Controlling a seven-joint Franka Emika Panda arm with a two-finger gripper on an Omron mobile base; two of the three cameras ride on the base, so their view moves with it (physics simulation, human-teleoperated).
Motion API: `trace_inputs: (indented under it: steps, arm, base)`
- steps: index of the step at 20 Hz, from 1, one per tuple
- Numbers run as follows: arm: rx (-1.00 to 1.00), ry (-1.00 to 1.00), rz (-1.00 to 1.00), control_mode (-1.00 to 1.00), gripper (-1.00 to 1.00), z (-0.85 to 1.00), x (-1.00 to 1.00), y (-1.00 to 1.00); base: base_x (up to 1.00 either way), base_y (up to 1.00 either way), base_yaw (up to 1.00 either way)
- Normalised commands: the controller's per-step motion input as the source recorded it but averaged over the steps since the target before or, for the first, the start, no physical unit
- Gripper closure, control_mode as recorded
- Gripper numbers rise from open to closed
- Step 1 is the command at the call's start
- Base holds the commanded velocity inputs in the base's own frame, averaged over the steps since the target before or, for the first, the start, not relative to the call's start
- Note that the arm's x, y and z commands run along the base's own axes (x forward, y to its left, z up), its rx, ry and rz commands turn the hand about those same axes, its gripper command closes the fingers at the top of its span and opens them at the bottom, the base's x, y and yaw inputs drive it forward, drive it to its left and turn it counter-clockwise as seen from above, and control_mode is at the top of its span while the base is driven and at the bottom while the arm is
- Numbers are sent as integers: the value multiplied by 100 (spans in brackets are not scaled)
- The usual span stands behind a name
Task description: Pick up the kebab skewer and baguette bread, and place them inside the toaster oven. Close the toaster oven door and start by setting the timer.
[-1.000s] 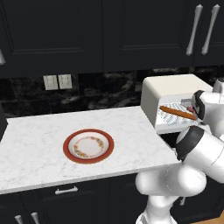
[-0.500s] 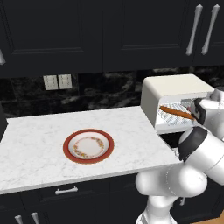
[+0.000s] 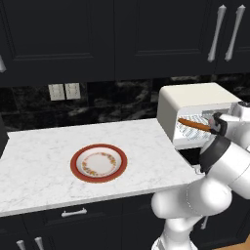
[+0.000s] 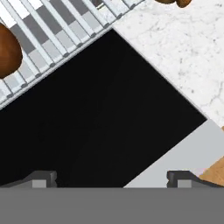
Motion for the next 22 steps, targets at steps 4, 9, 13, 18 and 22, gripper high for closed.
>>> trace_inputs:
  steps: [4, 9, 13, 18, 22]
  arm:
    - [0, -2, 0, -100, -100, -22, 34, 14]
    - [-2, 0, 0, -100, -100, -21, 25, 0]
    - [-1, -3, 0, -100, -100, -13, 22, 0]
    - [0, -5, -2, -100, -100, -2, 17, 0]
    - [0, 0, -3, -100, -100, 0, 17, 0]
  base:
    - [0, 0, 0]
    - [0, 0, 0]
    - [0, 0, 0]
    - [0, 0, 0]
    - [0, 0, 0]
